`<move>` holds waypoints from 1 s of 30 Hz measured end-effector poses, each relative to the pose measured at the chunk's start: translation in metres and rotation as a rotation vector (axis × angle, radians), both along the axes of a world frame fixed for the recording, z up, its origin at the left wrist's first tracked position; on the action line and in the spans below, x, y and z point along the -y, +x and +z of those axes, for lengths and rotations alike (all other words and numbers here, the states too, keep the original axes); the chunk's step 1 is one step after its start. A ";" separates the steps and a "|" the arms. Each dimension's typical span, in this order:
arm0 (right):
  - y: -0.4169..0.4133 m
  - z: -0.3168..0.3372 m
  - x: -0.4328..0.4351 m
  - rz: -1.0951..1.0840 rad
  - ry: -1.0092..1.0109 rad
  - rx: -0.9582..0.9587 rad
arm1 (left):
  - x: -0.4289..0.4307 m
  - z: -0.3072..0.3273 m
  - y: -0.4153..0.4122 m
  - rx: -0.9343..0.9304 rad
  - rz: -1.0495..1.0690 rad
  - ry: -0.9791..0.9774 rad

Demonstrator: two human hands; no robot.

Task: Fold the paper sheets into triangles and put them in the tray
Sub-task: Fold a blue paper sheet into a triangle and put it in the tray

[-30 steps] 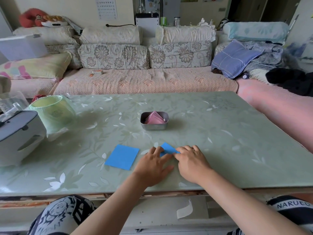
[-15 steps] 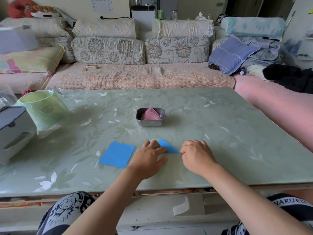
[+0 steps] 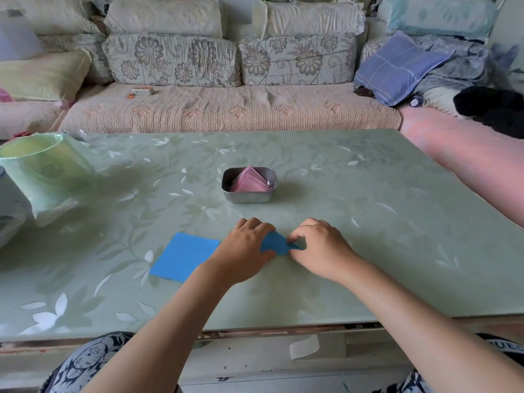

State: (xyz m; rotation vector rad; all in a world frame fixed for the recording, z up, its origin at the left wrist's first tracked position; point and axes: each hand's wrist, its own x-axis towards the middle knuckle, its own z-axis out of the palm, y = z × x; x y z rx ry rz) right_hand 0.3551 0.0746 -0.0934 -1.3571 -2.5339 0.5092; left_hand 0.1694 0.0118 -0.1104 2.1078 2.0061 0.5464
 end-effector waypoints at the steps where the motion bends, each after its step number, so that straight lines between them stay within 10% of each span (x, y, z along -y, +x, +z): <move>1: -0.002 0.000 -0.002 -0.009 -0.036 -0.021 | -0.002 0.001 -0.001 0.009 0.001 -0.012; 15: -0.015 0.004 -0.019 -0.095 -0.310 -0.124 | -0.014 0.013 -0.004 0.255 -0.013 -0.058; 23: -0.006 0.014 -0.026 -0.108 -0.407 -0.335 | -0.004 0.028 -0.006 -0.117 -0.085 0.260; 30: -0.005 0.021 -0.025 -0.093 -0.482 -0.455 | -0.005 0.032 -0.006 -0.021 -0.072 0.411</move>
